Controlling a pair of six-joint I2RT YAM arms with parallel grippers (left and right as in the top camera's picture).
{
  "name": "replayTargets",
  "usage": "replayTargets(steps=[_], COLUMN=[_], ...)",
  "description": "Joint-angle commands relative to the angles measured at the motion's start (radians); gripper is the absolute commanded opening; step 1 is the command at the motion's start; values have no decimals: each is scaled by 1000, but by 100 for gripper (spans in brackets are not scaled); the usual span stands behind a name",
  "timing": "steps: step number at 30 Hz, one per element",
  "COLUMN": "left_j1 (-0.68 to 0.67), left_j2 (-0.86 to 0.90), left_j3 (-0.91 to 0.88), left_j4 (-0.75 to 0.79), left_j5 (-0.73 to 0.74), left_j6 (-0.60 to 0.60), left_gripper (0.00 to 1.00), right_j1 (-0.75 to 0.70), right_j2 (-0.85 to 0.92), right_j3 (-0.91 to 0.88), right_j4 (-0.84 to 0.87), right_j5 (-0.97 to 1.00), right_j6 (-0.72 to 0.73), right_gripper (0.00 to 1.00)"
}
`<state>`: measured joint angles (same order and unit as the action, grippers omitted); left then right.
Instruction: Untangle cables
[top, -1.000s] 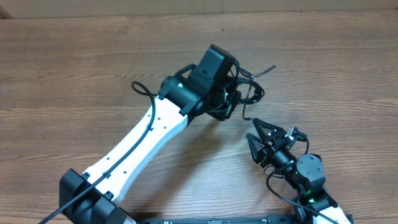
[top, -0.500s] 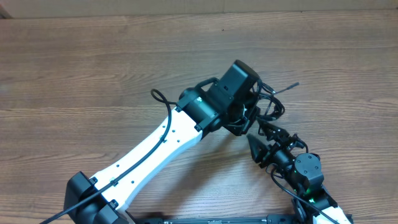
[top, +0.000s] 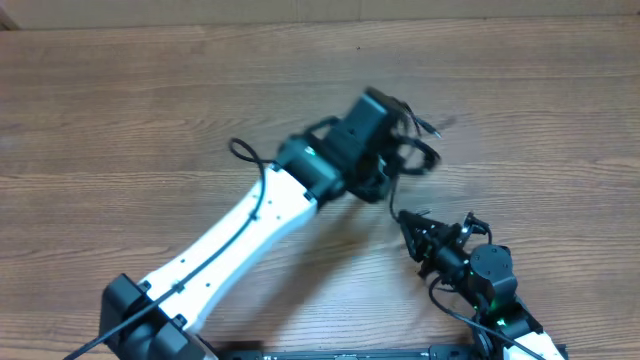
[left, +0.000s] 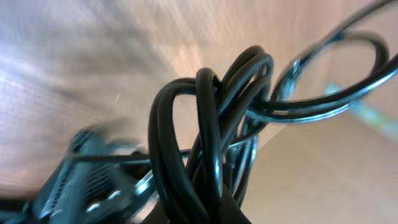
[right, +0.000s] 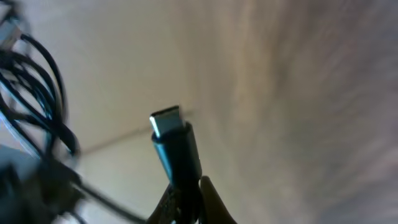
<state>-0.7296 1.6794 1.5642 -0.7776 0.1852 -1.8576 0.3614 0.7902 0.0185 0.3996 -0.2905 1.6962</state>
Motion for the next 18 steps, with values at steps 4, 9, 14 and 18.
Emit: replayTargets(steps=[4, 9, 14, 18], left_j1=[214, 360, 451, 495], left_j2=[-19, -19, -19, -19], left_j3=[14, 14, 14, 14], left_j4=[18, 21, 20, 20], left_j5=[-8, 35, 50, 36], left_j6=[-13, -14, -48, -52], left_gripper=[4, 4, 4, 4], right_j1=[4, 4, 4, 4], right_j2=[-2, -2, -2, -2], right_j3=[-10, -10, -10, -10], right_j4=[-115, -150, -177, -222], right_j5=[-194, -206, -236, -235], right_j6=[-339, -371, -406, -415], right_gripper=[4, 4, 4, 4])
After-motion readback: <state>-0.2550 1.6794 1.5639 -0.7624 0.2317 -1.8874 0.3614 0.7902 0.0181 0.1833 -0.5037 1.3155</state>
